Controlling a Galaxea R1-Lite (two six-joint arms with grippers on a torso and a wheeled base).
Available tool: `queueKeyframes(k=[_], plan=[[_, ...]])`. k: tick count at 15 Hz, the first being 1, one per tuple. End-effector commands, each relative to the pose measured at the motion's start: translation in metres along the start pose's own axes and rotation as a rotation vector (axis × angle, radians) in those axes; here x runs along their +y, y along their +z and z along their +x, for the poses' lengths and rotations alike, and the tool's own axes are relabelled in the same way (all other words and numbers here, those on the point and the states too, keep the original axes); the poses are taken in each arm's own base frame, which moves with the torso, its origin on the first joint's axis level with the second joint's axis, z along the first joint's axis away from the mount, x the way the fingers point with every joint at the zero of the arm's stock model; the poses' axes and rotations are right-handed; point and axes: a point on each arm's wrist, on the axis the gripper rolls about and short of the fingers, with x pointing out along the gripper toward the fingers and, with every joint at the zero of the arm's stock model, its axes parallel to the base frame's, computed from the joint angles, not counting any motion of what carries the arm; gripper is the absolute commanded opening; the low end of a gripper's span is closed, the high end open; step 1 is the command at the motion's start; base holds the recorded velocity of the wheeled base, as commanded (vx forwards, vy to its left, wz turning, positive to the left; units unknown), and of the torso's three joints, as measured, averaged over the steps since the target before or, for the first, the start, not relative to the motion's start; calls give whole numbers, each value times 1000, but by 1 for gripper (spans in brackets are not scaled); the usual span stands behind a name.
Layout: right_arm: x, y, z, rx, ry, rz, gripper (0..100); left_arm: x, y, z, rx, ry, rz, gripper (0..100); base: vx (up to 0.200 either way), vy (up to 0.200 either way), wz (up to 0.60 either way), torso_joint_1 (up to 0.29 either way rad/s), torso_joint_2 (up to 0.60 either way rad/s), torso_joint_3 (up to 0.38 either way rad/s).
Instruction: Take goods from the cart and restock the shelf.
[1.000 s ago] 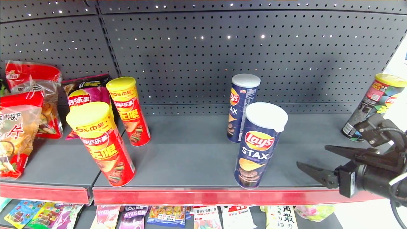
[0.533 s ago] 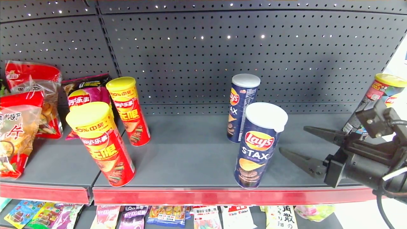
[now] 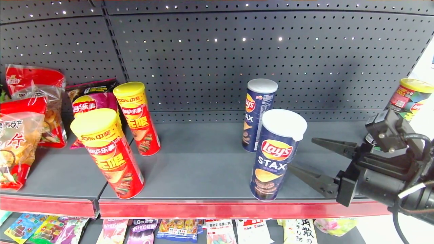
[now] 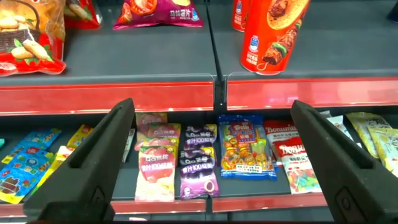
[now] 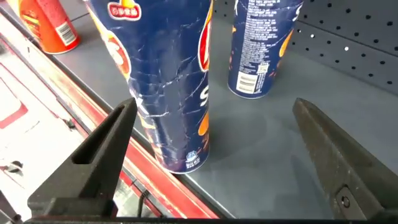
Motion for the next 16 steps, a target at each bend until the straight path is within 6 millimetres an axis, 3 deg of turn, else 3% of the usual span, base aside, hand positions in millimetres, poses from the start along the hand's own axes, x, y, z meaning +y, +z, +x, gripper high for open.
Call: queueKeyframes(k=[1, 6, 16], plan=[[-2, -1, 4, 10, -6, 1, 100, 0, 0, 0, 2, 1, 0, 100, 0, 0, 0, 0, 0, 0], [-4, 2, 15, 16, -9, -19, 100, 0, 0, 0, 0, 1, 1, 100, 0, 0, 0, 0, 0, 0], [-5, -1, 12, 20, -5, -31, 100, 0, 0, 0, 0, -1, 9, 100, 0, 0, 0, 0, 0, 0]])
